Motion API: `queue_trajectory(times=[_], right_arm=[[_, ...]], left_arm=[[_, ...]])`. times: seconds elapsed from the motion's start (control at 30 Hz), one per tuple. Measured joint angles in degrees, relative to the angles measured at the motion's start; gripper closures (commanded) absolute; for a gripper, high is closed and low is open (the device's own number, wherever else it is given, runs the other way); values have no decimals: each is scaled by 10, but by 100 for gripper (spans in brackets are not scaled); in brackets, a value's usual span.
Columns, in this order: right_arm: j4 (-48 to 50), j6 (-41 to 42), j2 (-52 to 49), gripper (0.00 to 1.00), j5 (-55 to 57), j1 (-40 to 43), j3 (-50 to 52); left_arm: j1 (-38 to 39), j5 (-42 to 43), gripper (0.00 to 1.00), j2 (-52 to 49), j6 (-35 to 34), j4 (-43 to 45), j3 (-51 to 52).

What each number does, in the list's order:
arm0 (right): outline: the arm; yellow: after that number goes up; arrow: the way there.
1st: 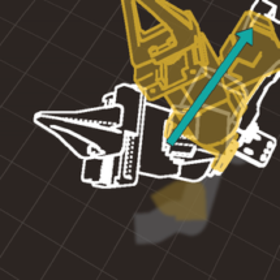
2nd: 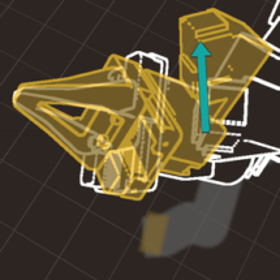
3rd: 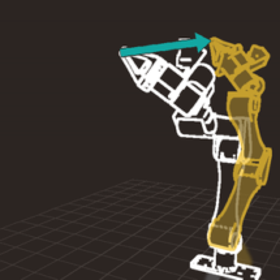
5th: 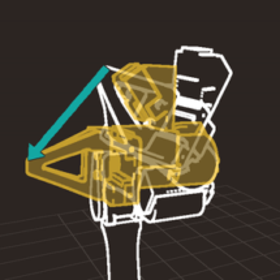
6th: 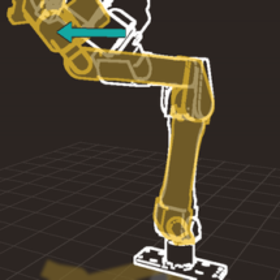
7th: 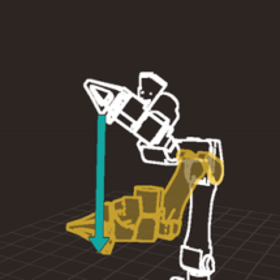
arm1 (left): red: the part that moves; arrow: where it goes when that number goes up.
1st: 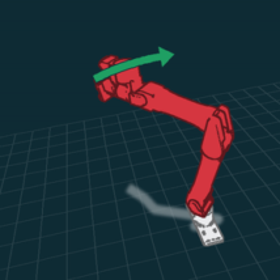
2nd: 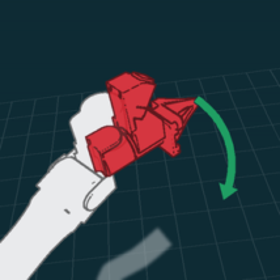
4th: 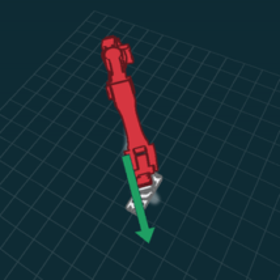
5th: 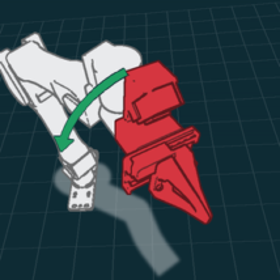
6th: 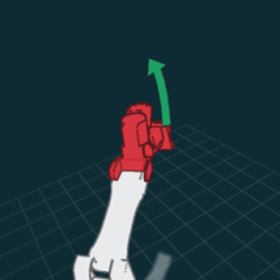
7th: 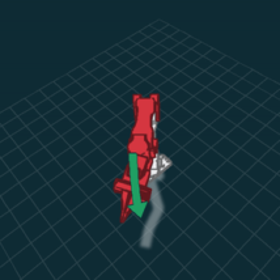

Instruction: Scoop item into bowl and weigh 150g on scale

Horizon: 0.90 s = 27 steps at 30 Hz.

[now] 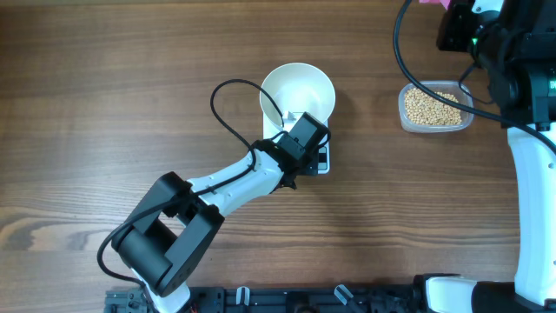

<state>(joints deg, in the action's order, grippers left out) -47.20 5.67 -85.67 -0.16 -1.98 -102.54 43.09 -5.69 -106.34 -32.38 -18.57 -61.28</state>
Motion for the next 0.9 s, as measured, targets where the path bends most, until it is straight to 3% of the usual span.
queue_trajectory(times=[0.5,0.9], right_arm=[[0,0,0,96,0,0,0],[0,0,0,96,0,0,0]], left_arm=[[0,0,96,-5,0,-2,-3],[2,4,96,40,0,-65,3]])
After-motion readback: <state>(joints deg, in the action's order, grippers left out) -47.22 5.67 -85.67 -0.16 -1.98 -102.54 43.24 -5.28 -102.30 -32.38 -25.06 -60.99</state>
